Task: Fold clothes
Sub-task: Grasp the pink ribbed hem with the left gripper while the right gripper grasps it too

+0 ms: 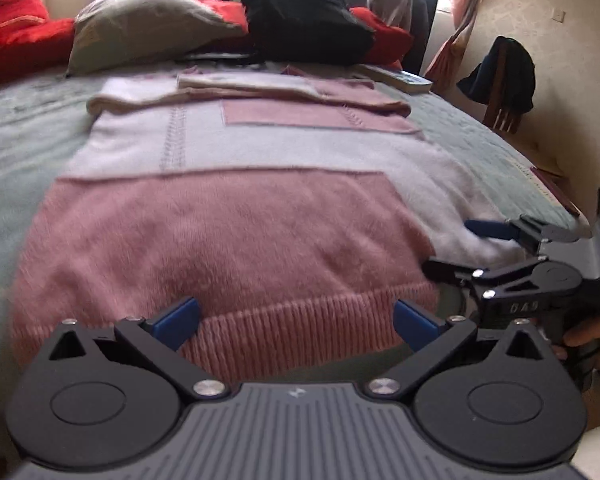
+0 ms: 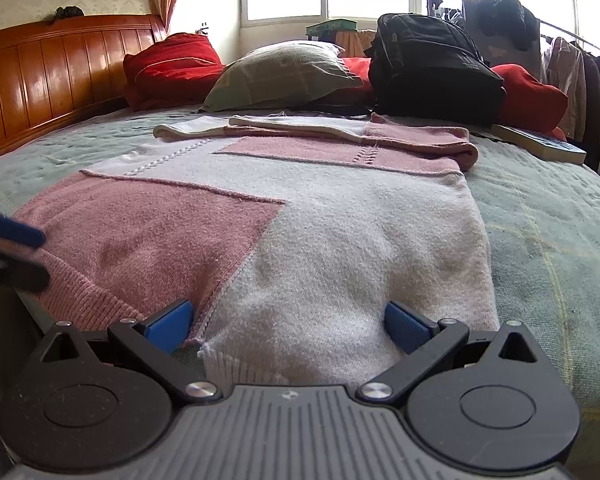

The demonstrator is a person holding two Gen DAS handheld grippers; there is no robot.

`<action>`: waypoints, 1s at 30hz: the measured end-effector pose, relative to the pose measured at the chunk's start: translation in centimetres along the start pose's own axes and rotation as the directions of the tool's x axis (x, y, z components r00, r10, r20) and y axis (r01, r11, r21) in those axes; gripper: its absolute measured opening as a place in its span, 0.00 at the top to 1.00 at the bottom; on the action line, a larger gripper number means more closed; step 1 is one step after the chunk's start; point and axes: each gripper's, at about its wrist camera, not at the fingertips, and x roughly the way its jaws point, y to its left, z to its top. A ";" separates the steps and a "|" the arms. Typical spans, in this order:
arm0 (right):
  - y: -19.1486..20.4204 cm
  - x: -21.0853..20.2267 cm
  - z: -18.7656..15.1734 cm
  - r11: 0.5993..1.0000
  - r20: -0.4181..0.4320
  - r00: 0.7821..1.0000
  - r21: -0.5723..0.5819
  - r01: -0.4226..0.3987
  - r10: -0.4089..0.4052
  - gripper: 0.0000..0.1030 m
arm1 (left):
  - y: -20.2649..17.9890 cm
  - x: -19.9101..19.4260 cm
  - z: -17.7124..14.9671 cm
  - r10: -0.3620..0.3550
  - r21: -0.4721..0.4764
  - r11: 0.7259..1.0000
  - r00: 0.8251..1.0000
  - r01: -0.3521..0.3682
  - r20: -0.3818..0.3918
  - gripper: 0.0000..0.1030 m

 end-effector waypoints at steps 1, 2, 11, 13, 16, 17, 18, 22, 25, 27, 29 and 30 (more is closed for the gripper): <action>0.0 0.0 0.0 1.000 0.001 1.000 0.000 0.001 -0.001 0.00 | 0.1 0.1 -0.3 -0.003 -0.003 1.000 1.000 0.003 0.002 0.01; 0.1 0.0 0.0 1.000 0.001 1.000 -0.001 0.004 -0.004 0.00 | 0.1 0.0 -0.5 -0.007 -0.006 1.000 1.000 0.007 0.002 0.01; 0.4 0.1 -0.1 1.000 0.008 1.000 -0.003 0.023 -0.023 0.00 | 0.2 -0.2 0.5 -0.023 -0.031 0.999 1.000 0.023 -0.009 0.01; 0.3 0.1 -0.1 1.000 0.005 1.000 -0.005 0.024 -0.024 0.00 | 0.2 0.2 0.1 -0.014 -0.030 0.999 1.000 0.013 -0.019 0.01; 0.4 0.1 -0.1 1.000 0.002 1.000 -0.011 0.027 -0.027 0.00 | -0.1 0.2 -0.2 -0.012 0.022 1.000 1.000 0.012 -0.017 0.01; 0.4 0.2 0.0 0.999 0.001 1.000 -0.015 0.029 -0.029 0.00 | 0.0 0.0 -0.2 -0.014 0.031 0.999 1.000 0.014 -0.020 0.01; 0.5 0.2 0.0 0.999 -0.003 1.000 -0.020 0.030 -0.031 0.00 | 0.1 -0.2 -0.1 -0.013 0.034 0.999 1.000 0.013 -0.020 0.01; 0.6 0.4 0.2 0.999 -0.020 0.999 -0.031 0.037 -0.038 0.00 | -0.1 -1.0 -0.1 0.016 0.065 0.998 1.000 -0.015 -0.011 0.01; 0.8 0.4 0.4 0.998 -0.029 0.999 -0.040 0.043 -0.045 0.00 | -0.7 -0.9 -0.4 0.065 0.150 0.987 0.998 -0.061 -0.020 0.01; 0.8 0.3 0.7 0.998 -0.040 0.998 -0.041 0.040 -0.041 0.00 | -1.4 -0.8 -0.6 0.107 0.226 0.969 0.994 -0.098 -0.028 0.01; 0.8 0.0 1.3 0.998 -0.062 0.997 -0.045 0.034 -0.037 0.00 | -2.1 -1.0 -0.9 0.139 0.312 0.941 0.990 -0.129 -0.011 0.01; 0.8 -0.3 1.6 0.998 -0.069 0.997 -0.052 0.031 -0.034 0.00 | -2.4 -1.2 -0.9 0.149 0.343 0.929 0.989 -0.140 0.001 0.01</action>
